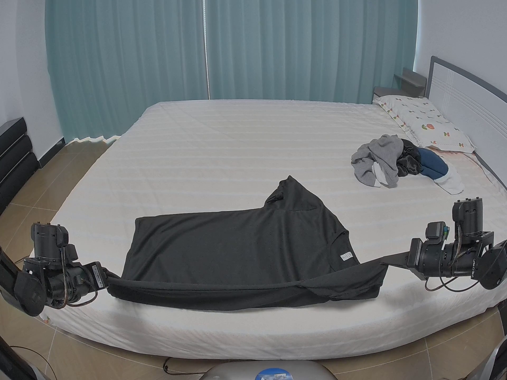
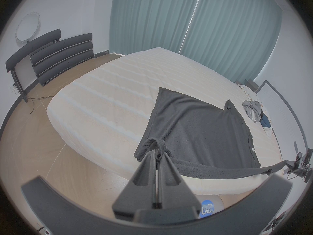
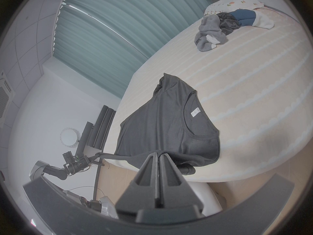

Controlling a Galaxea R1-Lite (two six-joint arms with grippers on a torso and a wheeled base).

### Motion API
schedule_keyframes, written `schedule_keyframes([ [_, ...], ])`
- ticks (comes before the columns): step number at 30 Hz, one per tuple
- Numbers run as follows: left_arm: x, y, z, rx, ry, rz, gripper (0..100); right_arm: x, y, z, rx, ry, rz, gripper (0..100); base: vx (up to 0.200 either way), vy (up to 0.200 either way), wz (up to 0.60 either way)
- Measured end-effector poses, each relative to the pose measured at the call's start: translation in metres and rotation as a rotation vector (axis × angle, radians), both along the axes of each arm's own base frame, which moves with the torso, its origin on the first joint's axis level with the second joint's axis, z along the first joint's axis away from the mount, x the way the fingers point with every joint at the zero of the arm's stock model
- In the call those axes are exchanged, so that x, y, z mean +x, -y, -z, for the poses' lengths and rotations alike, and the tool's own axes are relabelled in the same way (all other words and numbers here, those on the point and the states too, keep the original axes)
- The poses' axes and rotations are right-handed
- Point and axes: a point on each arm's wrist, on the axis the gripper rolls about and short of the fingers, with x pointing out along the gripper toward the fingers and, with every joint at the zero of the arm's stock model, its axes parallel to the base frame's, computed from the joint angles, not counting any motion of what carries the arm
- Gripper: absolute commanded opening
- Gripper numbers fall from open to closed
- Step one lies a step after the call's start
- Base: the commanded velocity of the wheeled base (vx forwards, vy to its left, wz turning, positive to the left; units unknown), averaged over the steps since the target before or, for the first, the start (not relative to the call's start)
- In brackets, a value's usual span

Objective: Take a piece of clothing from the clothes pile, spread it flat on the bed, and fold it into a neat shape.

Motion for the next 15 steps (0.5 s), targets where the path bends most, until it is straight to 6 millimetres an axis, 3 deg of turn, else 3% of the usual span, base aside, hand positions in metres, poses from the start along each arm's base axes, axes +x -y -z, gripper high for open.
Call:
schedule_keyframes([
  [15, 0.046, -0.002, 0.019, -0.003, -0.035, -0.001, 0, 0.045, -0.004, 0.017, -0.005, -0.025, 0.009, 0, 0.000, 0.000, 0.00],
])
